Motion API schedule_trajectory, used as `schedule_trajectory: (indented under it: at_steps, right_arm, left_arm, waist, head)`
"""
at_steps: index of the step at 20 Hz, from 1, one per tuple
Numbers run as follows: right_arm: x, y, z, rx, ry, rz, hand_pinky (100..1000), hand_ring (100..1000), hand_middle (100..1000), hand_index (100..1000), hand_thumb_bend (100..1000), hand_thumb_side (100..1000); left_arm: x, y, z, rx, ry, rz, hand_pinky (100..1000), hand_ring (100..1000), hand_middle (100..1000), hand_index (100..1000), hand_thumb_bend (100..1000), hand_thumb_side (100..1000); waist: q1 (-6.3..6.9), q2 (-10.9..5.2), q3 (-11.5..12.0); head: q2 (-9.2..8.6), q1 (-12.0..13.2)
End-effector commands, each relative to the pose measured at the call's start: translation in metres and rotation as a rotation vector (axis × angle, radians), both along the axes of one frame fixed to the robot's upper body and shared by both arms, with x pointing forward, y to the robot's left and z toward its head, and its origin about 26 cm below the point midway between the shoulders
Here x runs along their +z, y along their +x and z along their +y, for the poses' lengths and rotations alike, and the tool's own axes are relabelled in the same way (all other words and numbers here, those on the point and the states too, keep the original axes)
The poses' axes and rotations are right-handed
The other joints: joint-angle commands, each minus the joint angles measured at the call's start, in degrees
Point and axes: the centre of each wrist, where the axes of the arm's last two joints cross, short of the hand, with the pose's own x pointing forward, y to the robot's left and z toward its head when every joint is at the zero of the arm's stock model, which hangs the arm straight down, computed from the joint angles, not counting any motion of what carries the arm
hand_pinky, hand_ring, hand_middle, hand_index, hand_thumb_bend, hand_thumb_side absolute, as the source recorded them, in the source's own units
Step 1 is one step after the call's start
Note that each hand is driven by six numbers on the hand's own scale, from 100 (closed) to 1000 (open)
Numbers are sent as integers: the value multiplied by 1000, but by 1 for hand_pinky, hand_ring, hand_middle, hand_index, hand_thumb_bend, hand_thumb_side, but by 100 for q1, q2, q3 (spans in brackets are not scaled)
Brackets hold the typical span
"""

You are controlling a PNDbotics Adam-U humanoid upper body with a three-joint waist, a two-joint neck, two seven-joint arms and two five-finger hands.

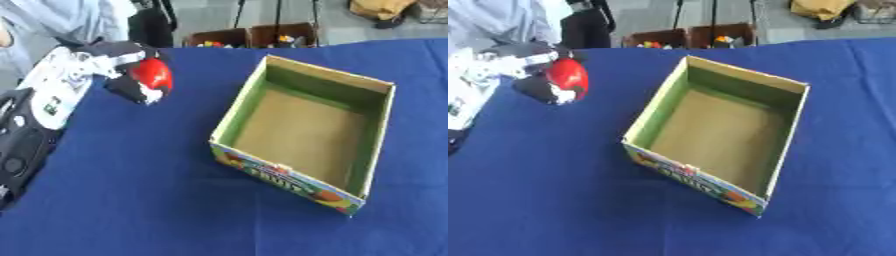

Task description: Pick up objects on the table and place them in the box.

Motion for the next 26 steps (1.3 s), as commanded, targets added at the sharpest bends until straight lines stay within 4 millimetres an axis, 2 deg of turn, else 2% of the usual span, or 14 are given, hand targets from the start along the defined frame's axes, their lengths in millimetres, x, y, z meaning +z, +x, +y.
schedule_trajectory:
  at_steps: [1, 8, 13, 18, 22, 26]
  right_arm:
    - [8, -3, -1, 3, -10, -23, 712, 766, 726, 770, 100, 1000]
    - [10, -3, 0, 14, -9, -26, 712, 765, 726, 770, 100, 1000]
    - [12, -3, -1, 18, 1, -39, 711, 765, 726, 770, 100, 1000]
    - [16, -2, 1, 29, 7, -55, 711, 764, 727, 770, 100, 1000]
    - [18, -2, 1, 33, 22, -71, 710, 764, 727, 769, 100, 1000]
    - [20, -2, 2, 44, 35, -80, 711, 764, 727, 770, 100, 1000]
  left_arm:
    - [38, -18, -12, -72, 26, -107, 158, 498, 788, 975, 100, 446]
    - [69, -38, -58, -256, 2, -199, 147, 487, 779, 980, 100, 447]
    - [74, -44, -83, -361, -52, -243, 145, 481, 770, 969, 100, 443]
    - [64, -34, -104, -399, -108, -223, 145, 477, 765, 968, 100, 440]
    - [41, -12, -121, -354, -131, -176, 151, 483, 763, 967, 100, 438]
    - [20, 3, -136, -264, -86, -200, 163, 499, 770, 970, 100, 437]
  waist:
    - [88, -246, -18]
    - [140, -307, -119]
    - [165, -318, -202]
    - [196, -305, -353]
    - [188, -288, -424]
    - [171, -256, -478]
  head:
    - [40, 17]
    - [42, 126]
    - [11, 179]
    - [-20, 246]
    - [-68, 323]
    - [-151, 392]
